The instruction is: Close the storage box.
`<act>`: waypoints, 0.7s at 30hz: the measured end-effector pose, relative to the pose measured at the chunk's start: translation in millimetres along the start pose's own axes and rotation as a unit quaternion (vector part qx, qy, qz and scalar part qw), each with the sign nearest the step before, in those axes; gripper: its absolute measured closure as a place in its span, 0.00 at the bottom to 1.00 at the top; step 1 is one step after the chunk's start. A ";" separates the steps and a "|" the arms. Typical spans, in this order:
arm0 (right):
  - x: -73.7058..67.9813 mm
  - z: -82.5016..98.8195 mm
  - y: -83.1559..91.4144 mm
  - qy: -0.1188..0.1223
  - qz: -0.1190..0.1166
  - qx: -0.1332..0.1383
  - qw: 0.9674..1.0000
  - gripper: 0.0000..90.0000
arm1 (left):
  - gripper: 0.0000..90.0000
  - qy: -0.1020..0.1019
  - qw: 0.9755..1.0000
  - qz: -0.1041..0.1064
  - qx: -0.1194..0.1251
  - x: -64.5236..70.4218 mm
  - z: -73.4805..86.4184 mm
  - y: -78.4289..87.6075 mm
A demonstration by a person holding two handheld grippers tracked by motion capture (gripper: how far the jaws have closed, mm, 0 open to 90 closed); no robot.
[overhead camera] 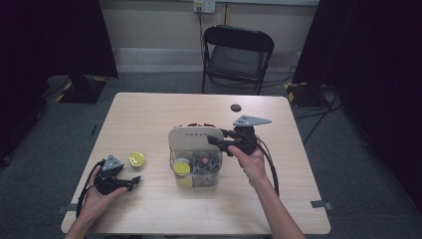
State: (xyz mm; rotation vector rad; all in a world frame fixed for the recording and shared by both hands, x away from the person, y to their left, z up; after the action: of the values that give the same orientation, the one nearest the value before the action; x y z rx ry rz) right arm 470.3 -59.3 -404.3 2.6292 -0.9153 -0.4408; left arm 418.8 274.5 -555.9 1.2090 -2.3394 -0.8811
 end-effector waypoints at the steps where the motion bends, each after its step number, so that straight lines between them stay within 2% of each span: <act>1: -0.7 -0.2 0.1 0.000 -0.002 0.000 1.000 0.60 | 0.16 0.000 1.000 0.000 0.000 0.0 0.0 0.0; 6: -2.1 -0.1 2.6 0.004 -0.003 0.002 1.000 0.64 | 0.16 0.000 1.000 0.000 0.000 0.0 0.0 0.0; 11: -5.4 1.1 5.7 0.010 -0.008 0.000 1.000 0.63 | 0.16 0.000 1.000 0.000 0.000 0.0 0.0 0.0; 21: -8.7 1.7 7.5 0.007 -0.014 -0.001 1.000 0.61 | 0.16 0.000 1.000 0.000 0.000 0.0 0.0 0.0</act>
State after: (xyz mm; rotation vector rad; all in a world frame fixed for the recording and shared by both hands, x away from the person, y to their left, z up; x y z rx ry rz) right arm 459.0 -59.7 -401.3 2.6427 -0.8745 -0.4280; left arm 418.7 274.5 -555.9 1.2087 -2.3394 -0.8813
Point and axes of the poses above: each handheld gripper's, and its own axes: y roughly backward along the jaws, z roughly out of its underside, x roughly to its right, the point moved 8 cm from there along -y, roughly forward along the jaws, and after that the axes turned 3 degrees about z, right-handed, at the moved point
